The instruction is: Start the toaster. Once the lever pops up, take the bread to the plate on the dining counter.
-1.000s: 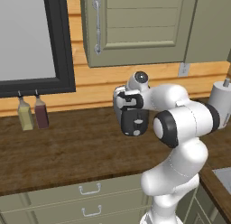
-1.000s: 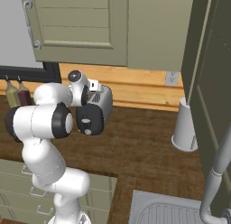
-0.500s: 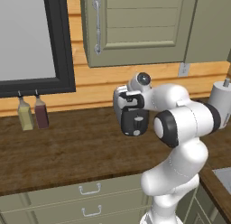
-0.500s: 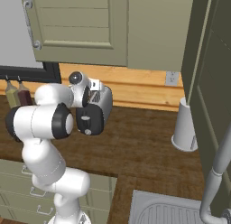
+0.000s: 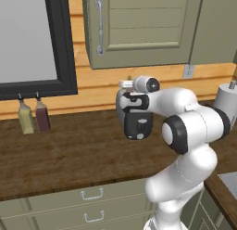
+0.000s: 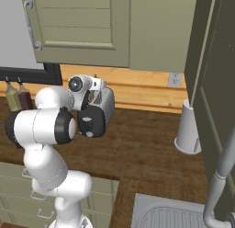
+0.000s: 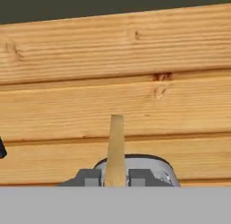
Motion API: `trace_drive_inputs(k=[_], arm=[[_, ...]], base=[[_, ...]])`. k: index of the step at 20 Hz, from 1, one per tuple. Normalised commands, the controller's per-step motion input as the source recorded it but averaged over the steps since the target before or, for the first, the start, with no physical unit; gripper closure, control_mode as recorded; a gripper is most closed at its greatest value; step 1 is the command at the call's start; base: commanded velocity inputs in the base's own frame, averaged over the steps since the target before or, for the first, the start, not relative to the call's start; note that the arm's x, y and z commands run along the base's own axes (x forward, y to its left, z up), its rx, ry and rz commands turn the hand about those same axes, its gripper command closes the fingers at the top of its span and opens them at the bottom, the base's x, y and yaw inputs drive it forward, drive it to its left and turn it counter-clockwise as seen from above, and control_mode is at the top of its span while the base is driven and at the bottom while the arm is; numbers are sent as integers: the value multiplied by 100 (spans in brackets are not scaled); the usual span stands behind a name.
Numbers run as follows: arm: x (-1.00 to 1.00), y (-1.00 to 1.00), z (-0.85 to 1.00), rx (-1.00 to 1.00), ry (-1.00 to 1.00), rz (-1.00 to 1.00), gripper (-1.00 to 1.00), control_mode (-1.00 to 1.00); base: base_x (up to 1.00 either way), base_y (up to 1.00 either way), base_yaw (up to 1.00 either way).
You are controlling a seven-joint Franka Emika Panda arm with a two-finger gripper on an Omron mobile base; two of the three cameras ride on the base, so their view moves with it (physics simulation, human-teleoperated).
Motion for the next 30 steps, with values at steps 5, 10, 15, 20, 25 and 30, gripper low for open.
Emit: trace_drive_inputs(k=[5,10,15,20,25,30], arm=[[-30,-49,72,21,-7,0,100,-100],[-92,-55,34,27,18,0,100,-100],[-100,-42,36,32,15,0,100,-100],[-100,-11,18,18,0,1,100,-100],[-100,8,12,-11,8,6,100,-100],[-87,6,2,-14,28,1,100,-100]], base=[[0,0,0],[0,0,0],[0,0,0],[0,0,0],[0,0,0],[0,0,0]])
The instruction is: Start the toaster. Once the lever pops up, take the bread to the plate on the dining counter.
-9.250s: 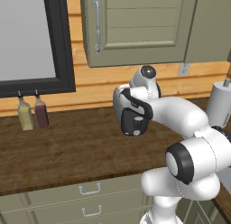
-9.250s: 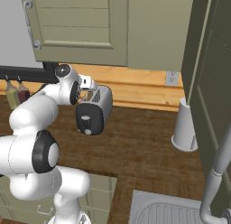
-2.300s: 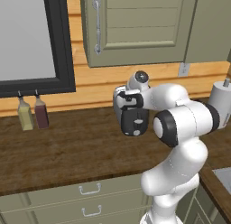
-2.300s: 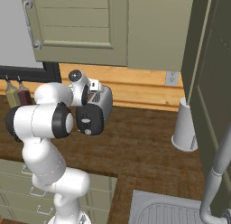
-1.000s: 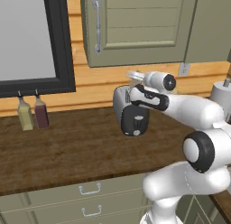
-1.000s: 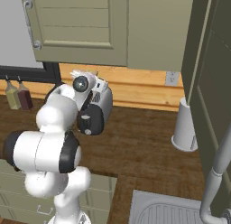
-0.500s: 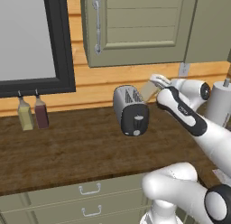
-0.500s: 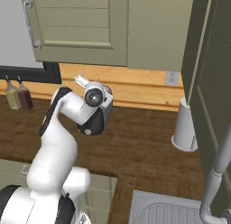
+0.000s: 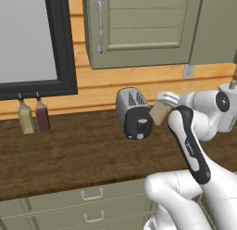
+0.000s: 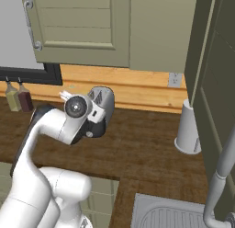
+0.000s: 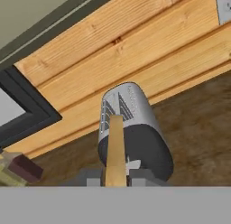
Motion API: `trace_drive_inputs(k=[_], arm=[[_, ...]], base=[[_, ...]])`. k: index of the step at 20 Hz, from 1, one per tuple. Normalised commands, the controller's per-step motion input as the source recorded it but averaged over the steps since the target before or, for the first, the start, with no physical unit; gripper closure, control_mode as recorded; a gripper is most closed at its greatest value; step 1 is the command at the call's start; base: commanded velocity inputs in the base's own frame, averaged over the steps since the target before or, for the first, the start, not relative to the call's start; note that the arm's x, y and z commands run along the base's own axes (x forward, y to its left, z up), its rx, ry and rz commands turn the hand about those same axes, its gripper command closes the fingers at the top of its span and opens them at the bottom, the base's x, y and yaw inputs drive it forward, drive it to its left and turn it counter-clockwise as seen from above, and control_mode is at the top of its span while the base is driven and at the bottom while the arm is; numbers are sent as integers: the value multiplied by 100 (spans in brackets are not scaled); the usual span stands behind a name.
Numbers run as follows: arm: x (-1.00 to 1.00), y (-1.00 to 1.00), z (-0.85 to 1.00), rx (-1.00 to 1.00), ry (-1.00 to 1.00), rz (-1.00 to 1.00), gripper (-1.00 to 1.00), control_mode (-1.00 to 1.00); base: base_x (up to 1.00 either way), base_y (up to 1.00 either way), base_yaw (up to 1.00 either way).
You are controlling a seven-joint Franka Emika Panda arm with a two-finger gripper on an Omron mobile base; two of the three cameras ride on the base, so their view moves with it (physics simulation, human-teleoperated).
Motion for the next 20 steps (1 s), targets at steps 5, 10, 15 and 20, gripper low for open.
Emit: trace_drive_inputs(k=[5,10,15,20], arm=[[-32,0,-1,-3,25,-1,100,-100],[-10,0,-3,-1,14,-6,100,-100],[-9,0,0,0,1,-5,100,100],[0,0,0,0,0,0,100,100]], base=[[0,0,0],[0,0,0],[-24,-1,-19],[-52,-2,-66]])
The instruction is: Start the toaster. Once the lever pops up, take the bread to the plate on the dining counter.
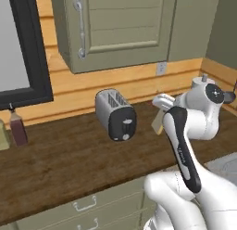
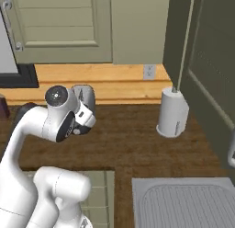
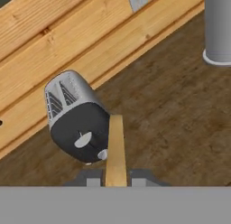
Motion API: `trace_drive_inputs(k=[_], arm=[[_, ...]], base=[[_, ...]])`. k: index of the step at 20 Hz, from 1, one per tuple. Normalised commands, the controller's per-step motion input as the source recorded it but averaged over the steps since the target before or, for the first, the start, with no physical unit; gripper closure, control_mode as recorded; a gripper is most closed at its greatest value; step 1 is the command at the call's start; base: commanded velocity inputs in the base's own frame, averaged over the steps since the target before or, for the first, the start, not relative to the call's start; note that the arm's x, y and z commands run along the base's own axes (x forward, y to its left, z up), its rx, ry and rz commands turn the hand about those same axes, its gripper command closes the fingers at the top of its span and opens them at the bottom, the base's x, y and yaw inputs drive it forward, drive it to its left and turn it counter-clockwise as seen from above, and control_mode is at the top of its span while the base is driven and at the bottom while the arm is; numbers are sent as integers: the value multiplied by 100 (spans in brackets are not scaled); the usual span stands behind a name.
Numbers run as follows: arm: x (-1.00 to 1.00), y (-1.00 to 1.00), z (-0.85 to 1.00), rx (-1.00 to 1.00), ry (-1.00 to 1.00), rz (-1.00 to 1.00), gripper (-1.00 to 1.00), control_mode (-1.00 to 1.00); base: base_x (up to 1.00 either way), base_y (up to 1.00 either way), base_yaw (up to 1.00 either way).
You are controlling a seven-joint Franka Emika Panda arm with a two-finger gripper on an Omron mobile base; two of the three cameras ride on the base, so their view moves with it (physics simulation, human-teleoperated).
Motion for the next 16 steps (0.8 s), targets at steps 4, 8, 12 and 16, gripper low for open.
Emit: trace_drive_inputs(k=[4,8,12,16], arm=[[0,0,0,0,0,0,100,100],[0,0,0,0,0,0,100,100],[0,0,0,0,0,0,100,100],[0,0,0,0,0,0,100,100]], base=[[-54,0,-83],[-52,0,-87],[-47,0,-88],[-34,0,-85]])
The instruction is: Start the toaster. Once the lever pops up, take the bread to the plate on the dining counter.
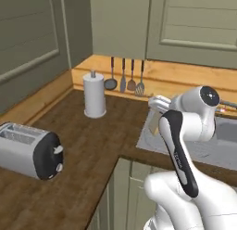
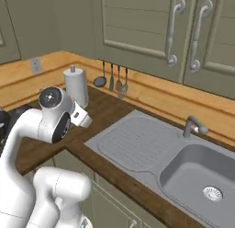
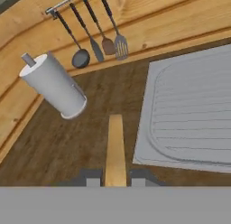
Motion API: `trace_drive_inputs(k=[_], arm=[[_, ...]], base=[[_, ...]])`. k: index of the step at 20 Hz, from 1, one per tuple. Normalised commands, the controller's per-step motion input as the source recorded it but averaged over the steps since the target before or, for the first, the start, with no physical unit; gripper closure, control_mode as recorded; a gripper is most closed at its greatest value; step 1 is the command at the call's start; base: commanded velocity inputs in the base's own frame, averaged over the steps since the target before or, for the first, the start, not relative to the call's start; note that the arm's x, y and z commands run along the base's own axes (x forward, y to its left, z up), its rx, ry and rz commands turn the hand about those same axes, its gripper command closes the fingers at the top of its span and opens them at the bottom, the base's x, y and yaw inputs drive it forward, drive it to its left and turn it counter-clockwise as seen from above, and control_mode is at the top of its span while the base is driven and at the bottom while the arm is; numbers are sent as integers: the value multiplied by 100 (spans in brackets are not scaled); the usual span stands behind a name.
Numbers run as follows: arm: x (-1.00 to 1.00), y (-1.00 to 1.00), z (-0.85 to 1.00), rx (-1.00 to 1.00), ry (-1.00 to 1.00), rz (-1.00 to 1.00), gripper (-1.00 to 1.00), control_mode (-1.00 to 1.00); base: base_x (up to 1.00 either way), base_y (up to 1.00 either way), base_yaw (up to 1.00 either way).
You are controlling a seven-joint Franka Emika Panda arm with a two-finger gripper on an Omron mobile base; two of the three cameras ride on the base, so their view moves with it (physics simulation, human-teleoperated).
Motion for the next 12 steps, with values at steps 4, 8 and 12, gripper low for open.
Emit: trace_drive_inputs(k=[4,8,12], arm=[[0,0,0,0,0,0,100,100],[0,0,0,0,0,0,100,100],[0,0,0,0,0,0,100,100]], base=[[-17,-11,-72],[-1,-21,-65],[0,-24,-63]])
